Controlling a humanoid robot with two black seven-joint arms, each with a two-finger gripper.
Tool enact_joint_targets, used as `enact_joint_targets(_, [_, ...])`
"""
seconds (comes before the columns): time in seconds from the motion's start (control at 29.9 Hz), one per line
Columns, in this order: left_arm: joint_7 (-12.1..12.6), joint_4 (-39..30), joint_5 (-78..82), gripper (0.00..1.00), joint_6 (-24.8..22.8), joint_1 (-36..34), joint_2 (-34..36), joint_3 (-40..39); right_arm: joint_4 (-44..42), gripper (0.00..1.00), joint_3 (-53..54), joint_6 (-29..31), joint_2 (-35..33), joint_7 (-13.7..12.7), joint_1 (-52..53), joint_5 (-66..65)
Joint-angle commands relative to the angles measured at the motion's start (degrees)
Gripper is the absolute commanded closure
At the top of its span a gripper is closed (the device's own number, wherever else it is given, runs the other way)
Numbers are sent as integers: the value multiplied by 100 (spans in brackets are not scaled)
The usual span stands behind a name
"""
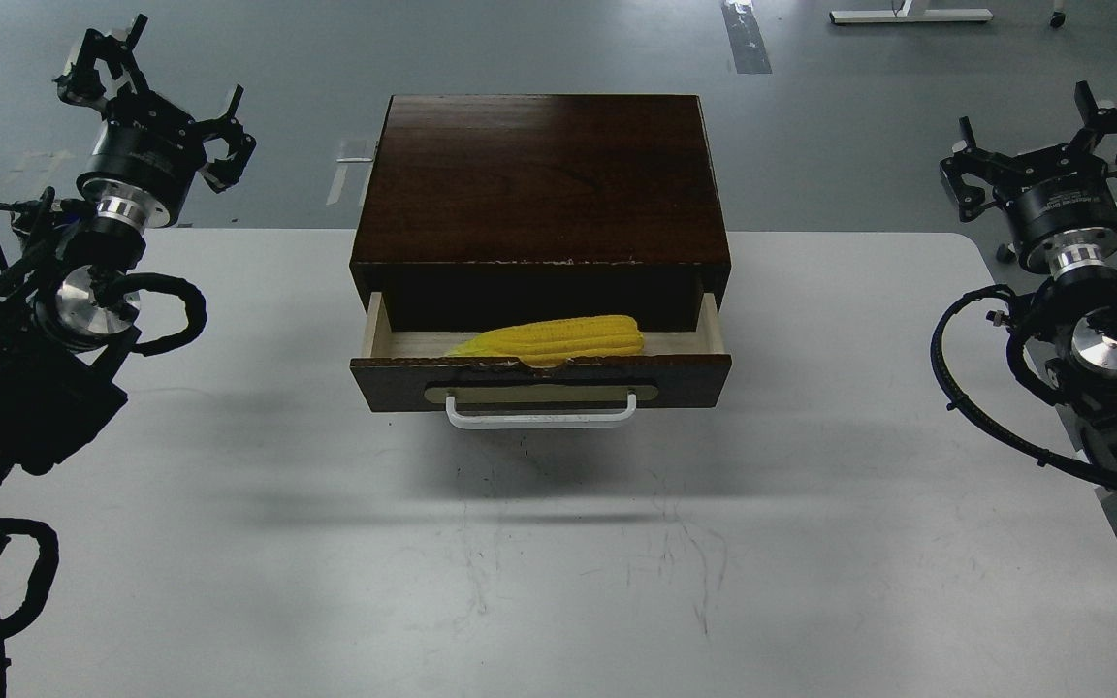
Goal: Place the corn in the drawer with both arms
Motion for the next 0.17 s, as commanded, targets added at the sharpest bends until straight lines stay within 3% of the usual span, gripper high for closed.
enact_joint_targets(0.0, [-11, 0, 1, 2, 0, -6, -49, 9, 5, 0, 2, 0, -55, 2, -8, -11])
enact_joint_targets(0.13, [-37, 0, 1, 2, 0, -6, -49, 35, -4, 0, -6, 0, -81, 2, -8, -72])
